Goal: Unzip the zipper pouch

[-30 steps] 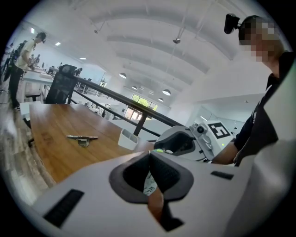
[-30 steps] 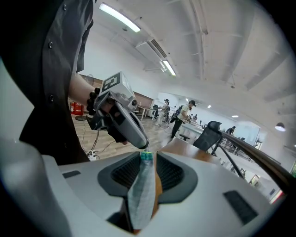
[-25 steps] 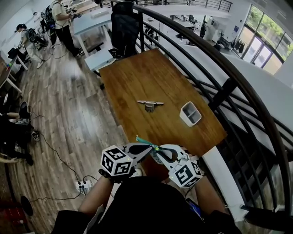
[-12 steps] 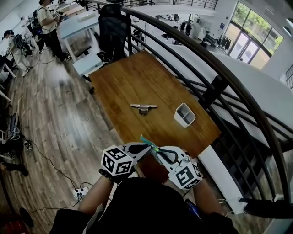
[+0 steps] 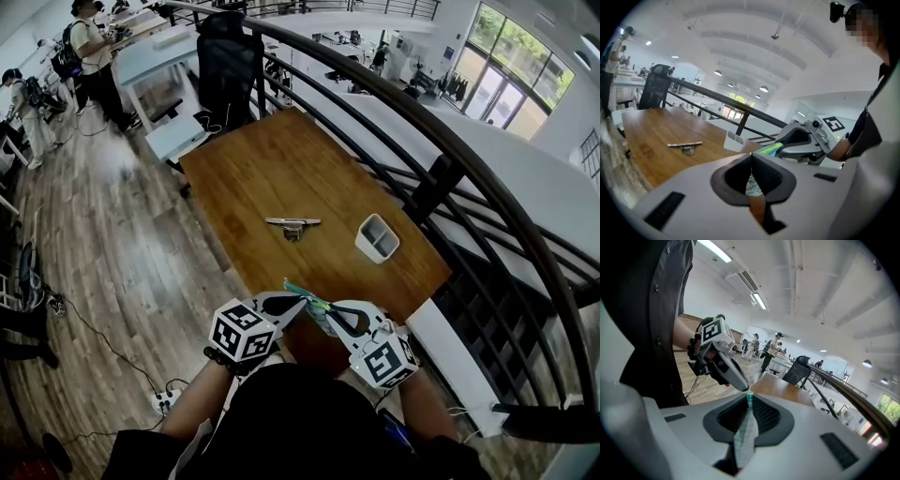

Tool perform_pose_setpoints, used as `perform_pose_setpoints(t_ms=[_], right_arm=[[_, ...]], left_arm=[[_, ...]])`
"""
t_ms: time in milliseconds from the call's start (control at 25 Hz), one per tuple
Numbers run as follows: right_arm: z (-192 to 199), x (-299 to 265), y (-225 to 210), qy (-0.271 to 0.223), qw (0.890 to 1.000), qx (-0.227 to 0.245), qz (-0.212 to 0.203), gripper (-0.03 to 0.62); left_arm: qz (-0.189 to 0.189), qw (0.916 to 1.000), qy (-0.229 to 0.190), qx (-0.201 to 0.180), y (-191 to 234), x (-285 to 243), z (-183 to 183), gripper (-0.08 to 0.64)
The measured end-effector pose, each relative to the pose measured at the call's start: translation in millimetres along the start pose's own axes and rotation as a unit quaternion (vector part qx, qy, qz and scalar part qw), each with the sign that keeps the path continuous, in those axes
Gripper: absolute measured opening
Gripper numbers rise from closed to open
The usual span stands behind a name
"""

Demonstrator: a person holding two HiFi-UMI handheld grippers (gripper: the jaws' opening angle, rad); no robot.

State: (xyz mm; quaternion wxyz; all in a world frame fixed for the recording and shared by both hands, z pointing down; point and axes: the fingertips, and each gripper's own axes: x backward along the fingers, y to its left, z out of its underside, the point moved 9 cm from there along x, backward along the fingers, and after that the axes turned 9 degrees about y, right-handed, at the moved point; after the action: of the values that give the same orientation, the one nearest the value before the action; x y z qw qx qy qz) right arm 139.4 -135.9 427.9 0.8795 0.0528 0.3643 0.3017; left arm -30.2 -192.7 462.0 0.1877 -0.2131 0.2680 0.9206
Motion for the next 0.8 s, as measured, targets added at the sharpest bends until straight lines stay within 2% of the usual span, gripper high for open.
perform_pose_setpoints(t_ms=[280, 640, 800], right_arm=[[-4, -5, -6, 0.005, 1.0, 0.013, 0.01, 0.035], [-1, 4, -9, -0.002, 1.0, -0.008, 0.025, 0.034], [0, 7, -12, 0.004, 0.999, -0.005, 0.033, 0.034]], left_arm=[[-0.008, 0.9999, 0.002, -0.013, 10, 5, -5, 0.015], [-0.035, 0.9991, 0.007, -0.023, 16, 10, -4, 0.014], [-0.031, 0.9993, 0.007, -0.022, 18, 12, -5, 0.014]])
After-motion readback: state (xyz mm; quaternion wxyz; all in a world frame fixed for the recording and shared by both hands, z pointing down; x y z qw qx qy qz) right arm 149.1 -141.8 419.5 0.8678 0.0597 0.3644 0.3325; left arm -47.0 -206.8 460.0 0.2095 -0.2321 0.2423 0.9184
